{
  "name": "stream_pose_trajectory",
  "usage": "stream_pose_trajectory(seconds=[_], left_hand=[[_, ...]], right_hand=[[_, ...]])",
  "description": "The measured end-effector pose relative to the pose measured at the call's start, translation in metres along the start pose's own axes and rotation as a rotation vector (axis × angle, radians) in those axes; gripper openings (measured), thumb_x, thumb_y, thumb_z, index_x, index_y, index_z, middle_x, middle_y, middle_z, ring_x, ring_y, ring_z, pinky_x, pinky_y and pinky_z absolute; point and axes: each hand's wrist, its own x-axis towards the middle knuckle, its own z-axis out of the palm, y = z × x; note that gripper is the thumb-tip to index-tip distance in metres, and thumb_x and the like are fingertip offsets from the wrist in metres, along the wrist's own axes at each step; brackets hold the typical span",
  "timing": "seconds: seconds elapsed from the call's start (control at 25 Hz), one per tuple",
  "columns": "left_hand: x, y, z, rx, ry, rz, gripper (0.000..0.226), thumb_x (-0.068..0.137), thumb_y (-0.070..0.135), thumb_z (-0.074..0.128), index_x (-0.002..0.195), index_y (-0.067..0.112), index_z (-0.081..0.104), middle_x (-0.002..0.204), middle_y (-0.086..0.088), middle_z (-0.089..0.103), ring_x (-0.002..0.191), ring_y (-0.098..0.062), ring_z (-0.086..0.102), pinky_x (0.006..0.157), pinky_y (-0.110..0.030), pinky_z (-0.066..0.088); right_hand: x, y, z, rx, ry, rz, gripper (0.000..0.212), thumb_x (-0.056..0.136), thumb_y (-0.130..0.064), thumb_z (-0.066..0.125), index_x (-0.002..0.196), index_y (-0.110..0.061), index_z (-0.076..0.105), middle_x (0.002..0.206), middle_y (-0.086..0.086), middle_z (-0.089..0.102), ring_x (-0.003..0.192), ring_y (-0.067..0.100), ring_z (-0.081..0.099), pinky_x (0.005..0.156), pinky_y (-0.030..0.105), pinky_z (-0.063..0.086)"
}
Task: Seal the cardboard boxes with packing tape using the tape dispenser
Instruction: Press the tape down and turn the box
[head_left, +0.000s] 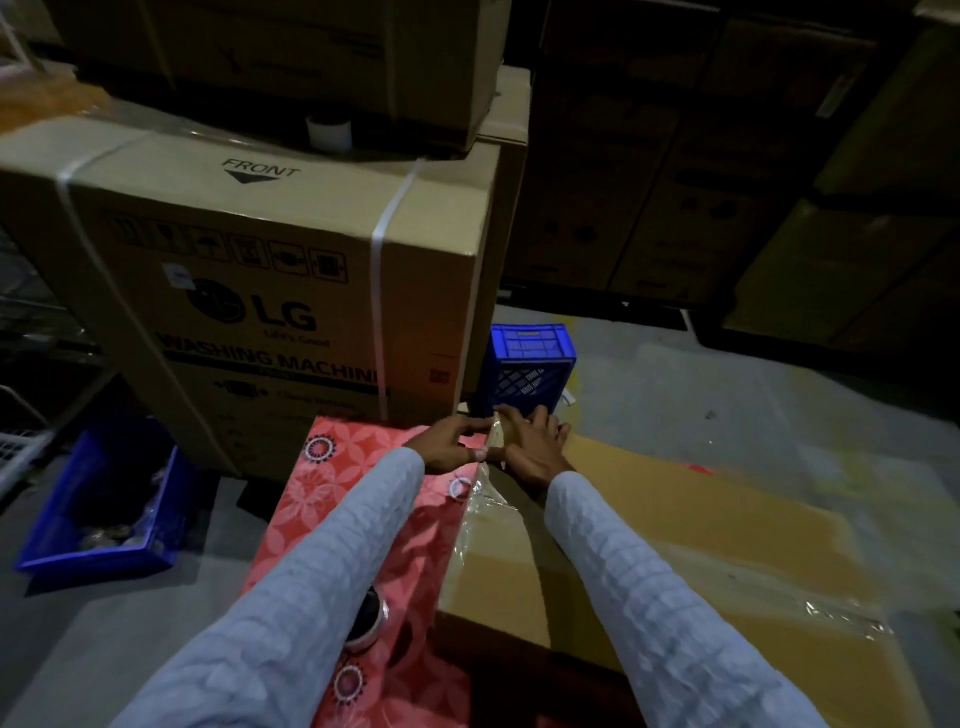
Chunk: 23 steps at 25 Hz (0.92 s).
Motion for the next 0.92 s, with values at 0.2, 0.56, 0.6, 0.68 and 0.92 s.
stream_pose_trajectory(seconds=[0.2, 0.56, 0.6, 0.68, 0.92], left_hand=[[0.013, 0.010, -0.007, 0.083, -0.040, -0.010, 0.068, 0.096, 0.020, 0.070, 0.156, 0.012, 0.039, 0.156, -0.011, 0.044, 0.142, -0.028, 0.045, 0.108, -0.032, 0.041], [-0.071, -0.018, 0.093, -0.172, 0.373, -0.198, 0.035, 0.097, 0.044, 0.054, 0.122, 0.023, 0.068, 0.112, -0.004, 0.075, 0.106, -0.028, 0.068, 0.092, -0.044, 0.055], [-0.066, -0.017, 0.090, -0.120, 0.411, -0.229, 0.035, 0.095, 0.043, 0.049, 0.120, 0.027, 0.068, 0.111, -0.005, 0.074, 0.106, -0.031, 0.067, 0.091, -0.047, 0.055], [-0.049, -0.013, 0.075, 0.025, 0.461, -0.279, 0.033, 0.092, 0.035, 0.046, 0.115, 0.029, 0.070, 0.108, -0.008, 0.073, 0.104, -0.037, 0.066, 0.089, -0.047, 0.055], [0.003, -0.002, 0.034, 0.219, 0.621, -0.336, 0.024, 0.098, 0.045, 0.056, 0.111, 0.036, 0.074, 0.120, -0.001, 0.070, 0.112, -0.031, 0.061, 0.089, -0.047, 0.052]], right_hand=[[0.030, 0.004, -0.017, -0.144, -0.167, -0.077, 0.071, 0.085, -0.052, 0.065, 0.149, -0.045, 0.036, 0.135, 0.009, 0.039, 0.129, 0.033, 0.037, 0.109, 0.048, 0.028], [0.029, 0.018, -0.016, -0.248, -0.046, -0.210, 0.059, 0.079, -0.081, 0.051, 0.125, -0.044, 0.054, 0.119, -0.002, 0.052, 0.111, 0.026, 0.053, 0.090, 0.041, 0.039], [0.030, 0.017, -0.015, -0.241, -0.028, -0.190, 0.059, 0.081, -0.080, 0.052, 0.128, -0.044, 0.054, 0.121, -0.001, 0.052, 0.112, 0.026, 0.052, 0.089, 0.041, 0.038], [0.034, 0.017, -0.014, -0.212, 0.002, -0.099, 0.060, 0.081, -0.079, 0.052, 0.130, -0.043, 0.053, 0.126, 0.001, 0.052, 0.118, 0.029, 0.052, 0.093, 0.045, 0.037], [0.044, 0.039, -0.023, -0.060, 0.216, 0.101, 0.051, 0.087, -0.076, 0.053, 0.122, -0.040, 0.062, 0.137, 0.001, 0.046, 0.125, 0.032, 0.050, 0.102, 0.058, 0.041]])
